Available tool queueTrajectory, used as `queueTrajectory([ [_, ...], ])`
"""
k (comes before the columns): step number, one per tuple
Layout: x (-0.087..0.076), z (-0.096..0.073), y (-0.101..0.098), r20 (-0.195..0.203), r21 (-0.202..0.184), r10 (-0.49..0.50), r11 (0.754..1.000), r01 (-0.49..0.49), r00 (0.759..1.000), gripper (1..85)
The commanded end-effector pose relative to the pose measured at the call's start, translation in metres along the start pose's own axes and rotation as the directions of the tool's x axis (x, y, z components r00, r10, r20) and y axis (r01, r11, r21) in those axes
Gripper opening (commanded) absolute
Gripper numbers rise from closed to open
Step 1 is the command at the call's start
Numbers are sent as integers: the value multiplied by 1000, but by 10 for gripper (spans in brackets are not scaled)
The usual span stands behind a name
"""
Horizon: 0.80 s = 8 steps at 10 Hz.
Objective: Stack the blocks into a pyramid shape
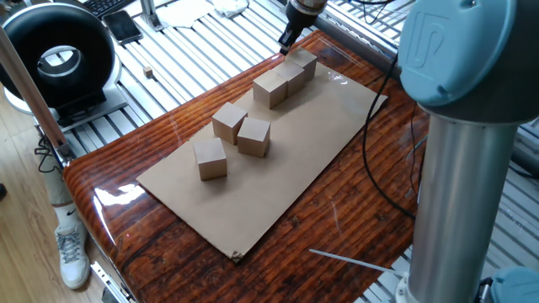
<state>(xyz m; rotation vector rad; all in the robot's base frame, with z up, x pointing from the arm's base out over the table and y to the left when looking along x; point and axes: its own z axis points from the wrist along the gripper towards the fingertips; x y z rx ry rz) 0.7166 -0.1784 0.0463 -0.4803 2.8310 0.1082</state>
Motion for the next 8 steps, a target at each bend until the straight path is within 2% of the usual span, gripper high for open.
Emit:
queueTrajectory([
  [1,2,-2,3,-7,-16,13,1000,-13,1000,67],
  [4,6,-1,3,-22,-15,10,1000,-10,1000,63],
  [5,2,-1,0,-5,-5,-11,1000,11,1000,63],
  [6,-12,-1,-8,42,29,-57,998,56,997,87],
  [7,-26,-4,-2,91,19,-28,999,27,995,97],
  [8,-34,-5,-1,121,17,-18,1000,17,992,100],
])
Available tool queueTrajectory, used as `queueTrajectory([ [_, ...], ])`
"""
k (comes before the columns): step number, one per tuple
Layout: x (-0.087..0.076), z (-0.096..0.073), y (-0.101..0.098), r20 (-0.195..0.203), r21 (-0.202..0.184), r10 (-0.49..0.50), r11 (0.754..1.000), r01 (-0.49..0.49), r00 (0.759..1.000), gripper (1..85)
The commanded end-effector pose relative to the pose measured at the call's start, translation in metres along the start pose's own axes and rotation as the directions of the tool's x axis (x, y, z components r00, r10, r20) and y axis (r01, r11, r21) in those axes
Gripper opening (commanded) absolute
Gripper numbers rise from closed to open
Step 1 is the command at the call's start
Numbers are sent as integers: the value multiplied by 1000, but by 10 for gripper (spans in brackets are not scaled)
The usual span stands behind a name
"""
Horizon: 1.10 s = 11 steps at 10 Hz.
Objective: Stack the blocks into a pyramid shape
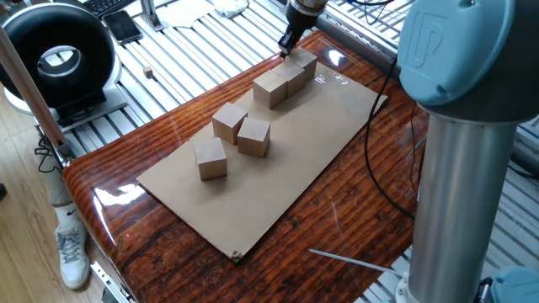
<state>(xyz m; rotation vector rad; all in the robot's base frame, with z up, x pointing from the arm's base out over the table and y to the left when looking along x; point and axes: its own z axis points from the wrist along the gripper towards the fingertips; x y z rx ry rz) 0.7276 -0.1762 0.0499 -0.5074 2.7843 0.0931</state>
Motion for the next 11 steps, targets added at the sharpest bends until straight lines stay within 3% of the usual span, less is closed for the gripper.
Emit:
queueTrajectory([
  [1,-26,-5,-1,94,12,11,1000,-12,995,100],
  [3,-23,-11,-3,81,33,26,999,-28,996,83],
  [4,-17,-17,8,61,-8,92,996,-91,994,73],
  [7,3,-44,25,12,-20,141,990,-141,990,53],
  [9,11,-55,45,6,-16,189,982,-189,982,53],
  [11,13,-63,64,12,-52,253,966,-252,968,60],
])
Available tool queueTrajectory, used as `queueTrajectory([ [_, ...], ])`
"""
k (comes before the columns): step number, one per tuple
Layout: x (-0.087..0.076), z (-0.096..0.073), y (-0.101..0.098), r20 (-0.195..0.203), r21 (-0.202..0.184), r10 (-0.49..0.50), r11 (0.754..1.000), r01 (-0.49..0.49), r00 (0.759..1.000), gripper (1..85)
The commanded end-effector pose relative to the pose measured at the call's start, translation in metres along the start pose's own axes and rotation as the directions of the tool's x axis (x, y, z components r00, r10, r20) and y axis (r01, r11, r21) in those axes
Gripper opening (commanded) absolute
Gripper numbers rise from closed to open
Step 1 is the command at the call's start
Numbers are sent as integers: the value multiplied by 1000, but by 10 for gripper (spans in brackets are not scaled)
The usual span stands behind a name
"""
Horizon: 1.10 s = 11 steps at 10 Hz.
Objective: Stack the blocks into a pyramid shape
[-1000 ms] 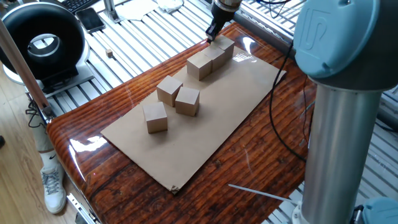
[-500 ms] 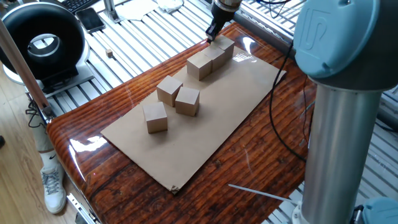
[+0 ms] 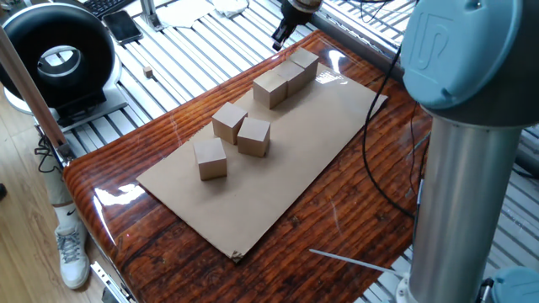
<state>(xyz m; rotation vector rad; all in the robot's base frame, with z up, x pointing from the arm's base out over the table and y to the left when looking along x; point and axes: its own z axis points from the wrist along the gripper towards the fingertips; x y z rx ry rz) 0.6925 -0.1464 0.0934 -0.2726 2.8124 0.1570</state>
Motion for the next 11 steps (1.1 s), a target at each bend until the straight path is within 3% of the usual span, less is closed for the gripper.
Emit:
queueTrajectory([
  [1,12,-13,29,4,-32,118,992,-118,993,60],
  [2,12,-11,18,5,10,84,996,-84,996,53],
  [4,24,-13,0,-48,78,-101,992,104,994,30],
  [5,31,-14,-11,-89,109,-196,973,205,977,30],
  [6,37,-18,-31,-144,166,-279,939,301,950,23],
  [7,37,-18,-34,-158,168,-326,921,351,932,20],
  [8,18,-16,-26,-89,159,-397,900,406,914,20],
  [9,8,-15,-21,-51,155,-431,888,433,901,23],
  [10,11,-15,-14,-47,130,-406,903,408,913,43],
  [11,15,-20,2,-83,88,-346,932,353,934,63],
])
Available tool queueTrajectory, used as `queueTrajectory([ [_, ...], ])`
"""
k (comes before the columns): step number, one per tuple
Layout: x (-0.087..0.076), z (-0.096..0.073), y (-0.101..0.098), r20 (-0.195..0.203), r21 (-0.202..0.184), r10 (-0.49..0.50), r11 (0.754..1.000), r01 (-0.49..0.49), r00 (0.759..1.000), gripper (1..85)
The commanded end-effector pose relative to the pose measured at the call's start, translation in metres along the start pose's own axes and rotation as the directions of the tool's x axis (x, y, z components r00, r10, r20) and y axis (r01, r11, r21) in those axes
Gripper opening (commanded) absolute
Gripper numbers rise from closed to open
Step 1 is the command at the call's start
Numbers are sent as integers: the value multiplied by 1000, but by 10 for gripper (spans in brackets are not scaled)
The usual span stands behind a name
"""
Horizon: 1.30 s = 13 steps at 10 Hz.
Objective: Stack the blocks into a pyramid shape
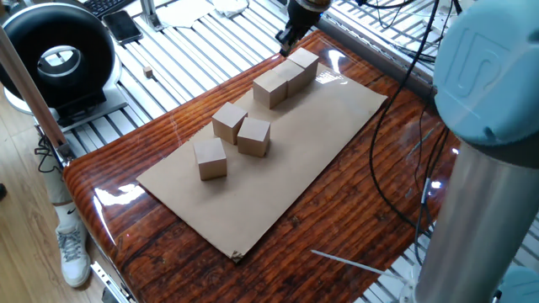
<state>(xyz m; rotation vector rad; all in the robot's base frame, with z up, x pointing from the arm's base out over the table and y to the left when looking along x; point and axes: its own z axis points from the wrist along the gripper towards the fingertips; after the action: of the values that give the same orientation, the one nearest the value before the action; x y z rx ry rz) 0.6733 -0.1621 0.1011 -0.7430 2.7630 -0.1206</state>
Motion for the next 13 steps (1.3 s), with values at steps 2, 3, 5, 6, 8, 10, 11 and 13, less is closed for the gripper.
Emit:
queueTrajectory([
  [2,-41,-24,67,-81,-163,198,964,-209,977,90],
  [3,-54,-27,92,-91,-229,287,926,-301,954,107],
  [5,-64,-30,124,-101,-287,371,878,-384,923,417],
  [6,-66,-28,130,-92,-273,376,881,-387,922,547],
  [8,-60,-29,155,-113,-258,396,874,-411,911,640],
  [10,-27,-31,165,-211,-228,288,915,-333,934,607],
  [11,-20,-34,175,-243,-248,271,911,-329,932,603],
  [13,-19,-34,189,-256,-275,261,903,-329,931,600],
])
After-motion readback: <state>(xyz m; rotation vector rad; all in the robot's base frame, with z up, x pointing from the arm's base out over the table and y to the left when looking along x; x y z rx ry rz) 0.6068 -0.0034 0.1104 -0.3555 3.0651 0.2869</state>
